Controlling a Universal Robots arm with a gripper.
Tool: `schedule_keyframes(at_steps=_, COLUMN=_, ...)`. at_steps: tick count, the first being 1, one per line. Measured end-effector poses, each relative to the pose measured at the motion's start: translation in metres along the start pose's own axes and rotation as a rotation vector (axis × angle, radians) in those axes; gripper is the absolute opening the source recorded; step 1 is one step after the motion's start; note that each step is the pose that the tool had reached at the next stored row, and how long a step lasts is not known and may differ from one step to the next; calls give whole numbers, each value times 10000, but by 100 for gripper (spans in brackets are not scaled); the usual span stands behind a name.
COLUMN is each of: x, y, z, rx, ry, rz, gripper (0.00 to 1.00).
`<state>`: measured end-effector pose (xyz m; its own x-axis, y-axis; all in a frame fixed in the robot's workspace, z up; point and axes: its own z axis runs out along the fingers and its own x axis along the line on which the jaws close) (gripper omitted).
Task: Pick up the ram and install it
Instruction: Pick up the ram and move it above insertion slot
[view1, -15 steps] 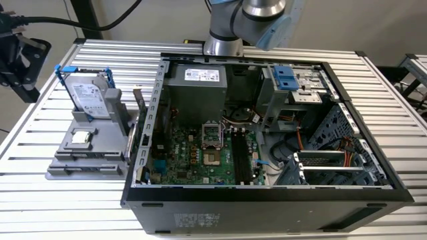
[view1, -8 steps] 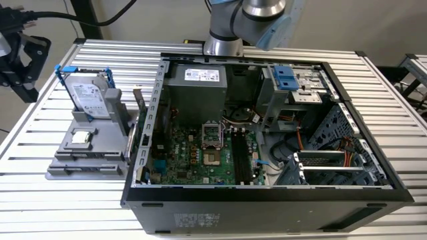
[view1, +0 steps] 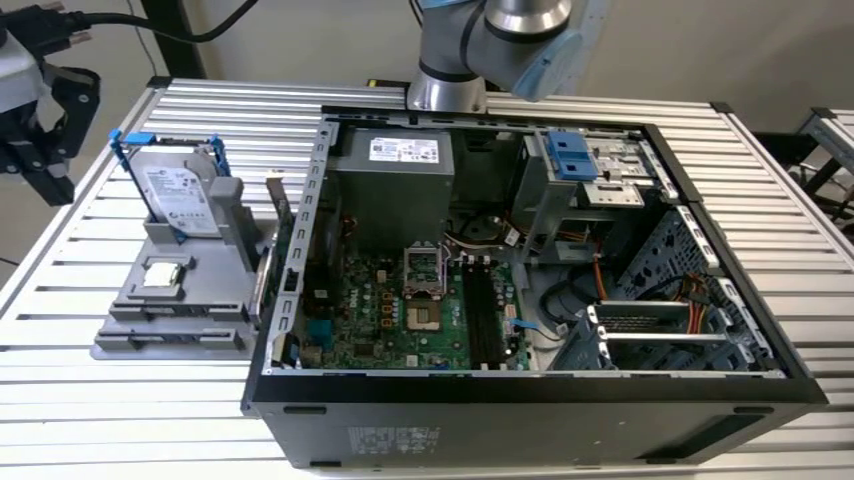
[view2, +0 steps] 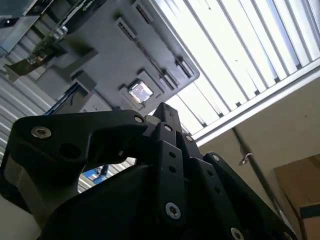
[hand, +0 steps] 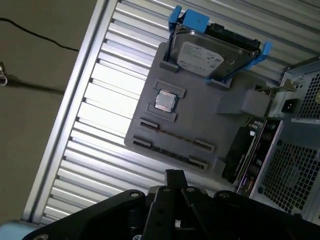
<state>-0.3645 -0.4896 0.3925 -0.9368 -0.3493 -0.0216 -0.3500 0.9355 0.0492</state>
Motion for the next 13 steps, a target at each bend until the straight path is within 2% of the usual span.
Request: schedule_keyframes(at_steps=13, x=0, y=0, z=0, rx=-51, ry=117, rz=-2377, gripper=0)
